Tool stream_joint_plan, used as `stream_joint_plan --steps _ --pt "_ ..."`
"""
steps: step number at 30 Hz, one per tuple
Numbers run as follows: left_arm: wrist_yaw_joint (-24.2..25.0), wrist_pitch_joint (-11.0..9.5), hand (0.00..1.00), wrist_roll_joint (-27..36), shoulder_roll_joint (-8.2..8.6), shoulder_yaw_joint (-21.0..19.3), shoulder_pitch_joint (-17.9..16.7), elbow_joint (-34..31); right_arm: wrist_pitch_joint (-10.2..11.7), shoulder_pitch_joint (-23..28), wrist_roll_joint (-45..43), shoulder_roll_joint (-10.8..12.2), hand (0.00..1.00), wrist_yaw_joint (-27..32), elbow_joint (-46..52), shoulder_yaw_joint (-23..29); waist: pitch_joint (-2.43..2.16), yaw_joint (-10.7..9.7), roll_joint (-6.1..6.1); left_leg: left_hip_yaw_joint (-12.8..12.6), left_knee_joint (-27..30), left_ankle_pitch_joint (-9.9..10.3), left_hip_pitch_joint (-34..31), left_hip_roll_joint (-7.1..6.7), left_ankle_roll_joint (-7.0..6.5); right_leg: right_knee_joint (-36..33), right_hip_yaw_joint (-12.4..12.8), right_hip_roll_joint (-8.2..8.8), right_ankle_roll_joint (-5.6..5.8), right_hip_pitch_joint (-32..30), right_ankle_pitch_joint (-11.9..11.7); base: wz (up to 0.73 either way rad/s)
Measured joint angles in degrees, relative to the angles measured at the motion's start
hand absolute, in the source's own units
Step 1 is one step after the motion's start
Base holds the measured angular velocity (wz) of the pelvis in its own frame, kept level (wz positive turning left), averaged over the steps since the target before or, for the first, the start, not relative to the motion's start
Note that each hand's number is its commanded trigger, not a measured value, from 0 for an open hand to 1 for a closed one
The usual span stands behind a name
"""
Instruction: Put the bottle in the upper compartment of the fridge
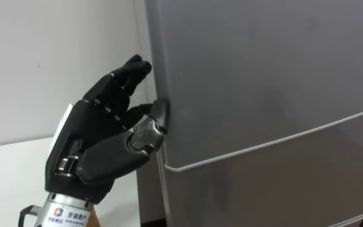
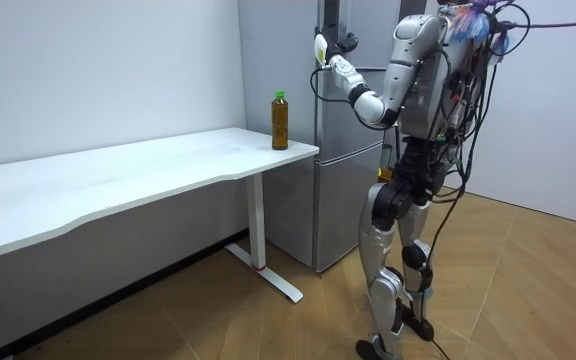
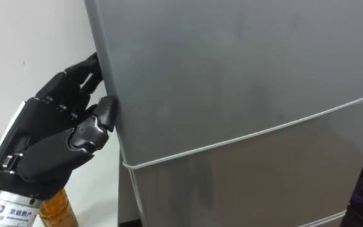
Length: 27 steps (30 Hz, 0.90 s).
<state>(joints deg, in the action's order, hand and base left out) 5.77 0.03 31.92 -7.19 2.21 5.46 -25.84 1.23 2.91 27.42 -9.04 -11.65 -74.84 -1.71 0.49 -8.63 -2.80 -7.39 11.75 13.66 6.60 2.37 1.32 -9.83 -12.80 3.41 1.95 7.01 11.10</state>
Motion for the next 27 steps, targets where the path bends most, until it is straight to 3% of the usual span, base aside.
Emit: stream_joint_plan --steps 21,27 --pt "0.01 0.37 0.0 -0.08 0.24 1.77 -0.01 0.03 -0.66 0.46 1.88 -0.83 0.0 0.81 1.03 -2.08 0.04 -0.01 -0.1 -0.1 0.5 -0.08 -0.26 -0.06 -0.21 -0.67 -0.23 0.23 0.05 -0.08 -0.04 0.0" --pt "0.16 -0.85 0.0 0.0 1.26 3.8 -0.15 0.05 -0.53 0.48 1.87 -0.95 0.0 0.15 1.08 -1.9 0.07 -0.22 -0.19 0.11 0.73 -0.16 -1.07 -0.16 -0.42 0.01 -1.52 0.44 0.34 0.29 -0.38 0.1"
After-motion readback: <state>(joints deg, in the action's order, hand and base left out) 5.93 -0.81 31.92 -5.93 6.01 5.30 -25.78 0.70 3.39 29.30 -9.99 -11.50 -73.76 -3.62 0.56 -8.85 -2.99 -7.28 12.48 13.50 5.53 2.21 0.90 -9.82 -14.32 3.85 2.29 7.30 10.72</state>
